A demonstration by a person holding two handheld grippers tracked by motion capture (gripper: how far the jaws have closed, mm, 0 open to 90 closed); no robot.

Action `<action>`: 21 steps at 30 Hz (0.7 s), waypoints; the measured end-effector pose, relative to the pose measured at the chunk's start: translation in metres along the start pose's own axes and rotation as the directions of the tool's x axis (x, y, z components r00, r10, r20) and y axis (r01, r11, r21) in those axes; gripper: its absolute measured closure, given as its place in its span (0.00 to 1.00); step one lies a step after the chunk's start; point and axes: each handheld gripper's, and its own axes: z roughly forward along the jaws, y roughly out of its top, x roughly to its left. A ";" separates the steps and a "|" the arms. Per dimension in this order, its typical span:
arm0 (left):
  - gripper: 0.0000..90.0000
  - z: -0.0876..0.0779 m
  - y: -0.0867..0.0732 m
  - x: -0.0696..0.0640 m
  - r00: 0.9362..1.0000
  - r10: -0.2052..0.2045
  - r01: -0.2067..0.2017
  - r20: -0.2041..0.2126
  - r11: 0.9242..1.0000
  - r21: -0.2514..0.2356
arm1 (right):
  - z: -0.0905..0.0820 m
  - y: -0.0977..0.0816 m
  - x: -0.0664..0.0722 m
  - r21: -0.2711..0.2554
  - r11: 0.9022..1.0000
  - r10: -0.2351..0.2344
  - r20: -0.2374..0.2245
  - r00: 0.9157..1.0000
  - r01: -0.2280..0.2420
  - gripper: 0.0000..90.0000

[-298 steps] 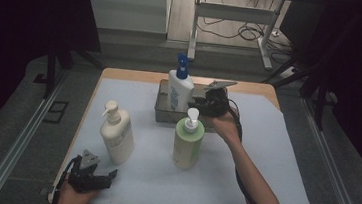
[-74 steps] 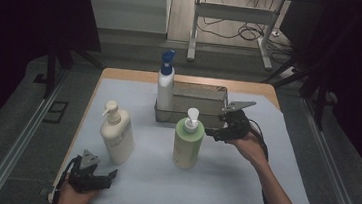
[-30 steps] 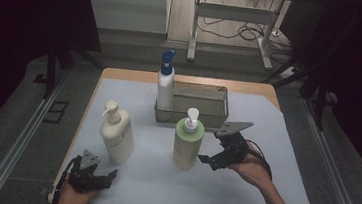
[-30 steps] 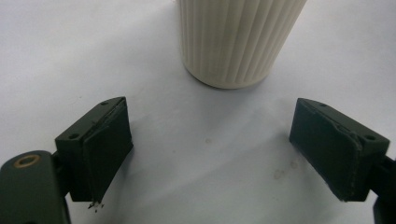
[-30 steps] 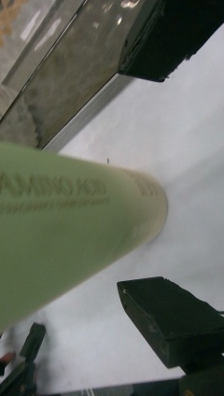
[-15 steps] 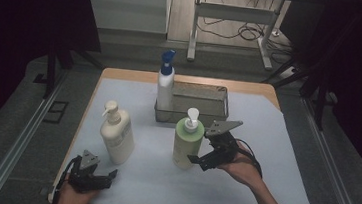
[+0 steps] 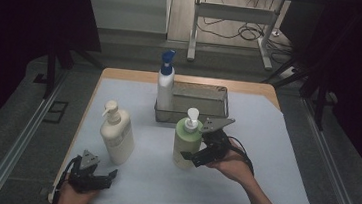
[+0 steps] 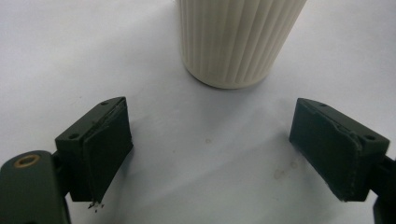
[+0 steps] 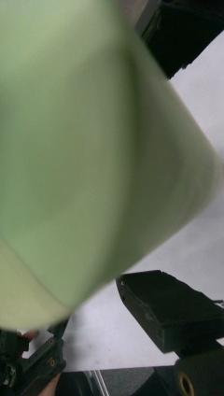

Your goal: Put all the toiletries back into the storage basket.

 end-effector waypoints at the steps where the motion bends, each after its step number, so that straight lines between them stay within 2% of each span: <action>1: 0.14 0.000 0.000 0.000 1.000 0.000 0.000 0.000 1.000 0.000 | 0.001 0.001 0.000 -0.002 1.000 0.003 0.001 1.000 -0.003 0.06; 7: 0.14 0.000 0.000 0.000 1.000 0.000 0.000 0.000 1.000 0.000 | 0.006 0.002 -0.002 -0.020 1.000 0.012 0.011 1.000 -0.012 0.12; 13: 0.14 0.000 0.000 0.000 1.000 0.000 0.000 0.000 1.000 0.000 | 0.007 0.001 -0.003 -0.034 0.999 0.016 0.006 1.000 -0.016 0.12; 21: 0.14 0.000 0.000 0.000 1.000 -0.001 0.001 0.000 1.000 0.000 | 0.006 0.001 0.001 -0.031 0.999 0.016 0.036 0.999 -0.015 0.14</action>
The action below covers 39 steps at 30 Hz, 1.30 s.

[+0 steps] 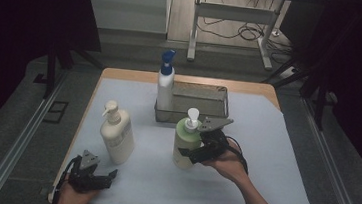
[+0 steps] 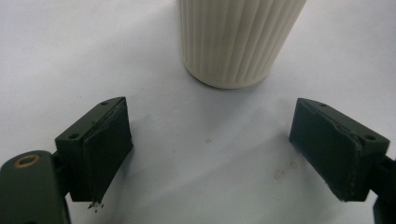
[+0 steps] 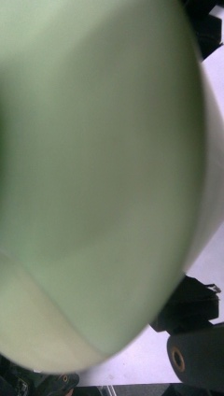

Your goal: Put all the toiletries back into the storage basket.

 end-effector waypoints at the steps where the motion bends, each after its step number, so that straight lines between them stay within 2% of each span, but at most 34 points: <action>1: 0.14 0.000 0.000 0.000 1.000 0.000 0.000 0.000 1.000 0.000 | -0.001 0.001 0.001 0.007 1.000 -0.002 0.008 1.000 0.002 0.14; 7: 0.14 0.000 0.000 0.000 1.000 0.000 0.000 0.000 1.000 0.000 | -0.003 0.003 0.002 0.024 1.000 -0.004 0.008 1.000 0.004 0.14; 17: 0.14 0.000 0.000 0.000 1.000 0.000 0.000 0.000 1.000 0.000 | -0.012 0.013 0.001 0.008 1.000 -0.010 0.030 0.999 0.010 0.14; 39: 0.14 0.000 0.000 0.000 1.000 -0.002 0.002 0.001 1.000 0.001 | -0.028 0.046 -0.014 -0.026 1.000 -0.001 0.070 0.998 0.003 0.14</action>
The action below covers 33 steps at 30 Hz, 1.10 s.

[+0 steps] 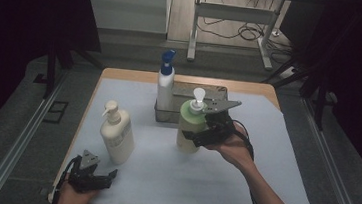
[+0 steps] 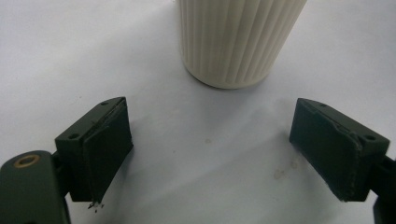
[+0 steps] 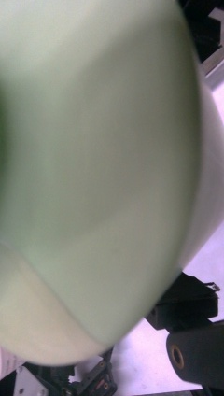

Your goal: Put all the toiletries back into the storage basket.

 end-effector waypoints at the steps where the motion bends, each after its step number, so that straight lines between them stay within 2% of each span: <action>1: 0.14 0.000 0.000 0.000 1.000 -0.001 0.001 0.000 1.000 -0.001 | 0.000 0.002 -0.001 -0.001 1.000 0.001 0.003 1.000 -0.001 0.14; 22: 0.14 0.000 0.000 0.000 1.000 0.000 0.000 0.001 1.000 -0.003 | -0.003 0.036 -0.021 -0.028 1.000 0.010 0.067 0.998 -0.008 0.14; 33: 0.14 0.000 0.000 0.000 1.000 0.000 0.000 0.001 1.000 -0.003 | 0.000 0.045 -0.032 -0.037 0.999 0.025 0.102 0.994 -0.022 0.15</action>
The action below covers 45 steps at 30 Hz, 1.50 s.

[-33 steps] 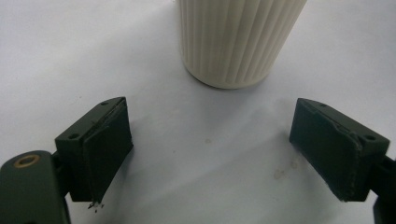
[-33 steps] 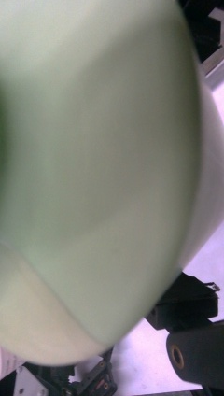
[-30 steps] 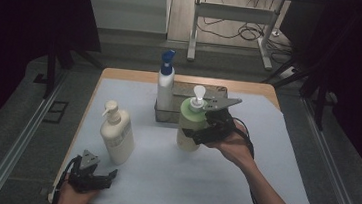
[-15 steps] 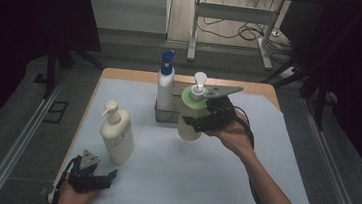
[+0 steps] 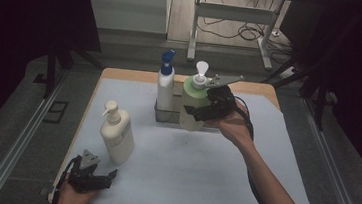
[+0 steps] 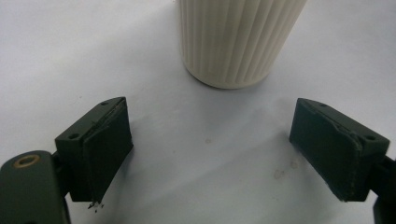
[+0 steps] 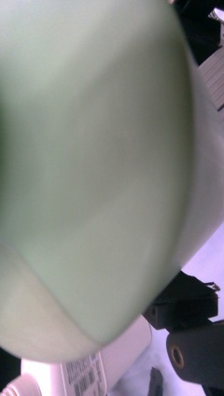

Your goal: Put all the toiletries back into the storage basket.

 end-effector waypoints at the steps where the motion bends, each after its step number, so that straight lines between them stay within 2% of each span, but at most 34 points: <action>1: 0.14 0.000 0.000 0.000 1.000 0.000 0.000 0.000 1.000 0.000 | 0.001 0.001 -0.001 -0.001 1.000 0.002 0.003 1.000 -0.002 0.15; 14: 0.14 0.000 0.000 0.000 1.000 0.001 -0.001 0.000 1.000 0.002 | 0.008 0.013 -0.016 -0.014 1.000 0.023 0.058 0.998 -0.023 0.15; 19: 0.14 0.000 0.000 0.000 1.000 -0.002 0.002 0.000 1.000 0.002 | 0.011 0.016 -0.020 -0.014 0.999 0.033 0.066 0.997 -0.032 0.15; 45: 0.14 0.000 0.000 0.000 1.000 -0.001 0.001 0.002 1.000 0.005 | 0.044 0.021 -0.047 -0.026 0.997 0.073 0.139 0.988 -0.070 0.15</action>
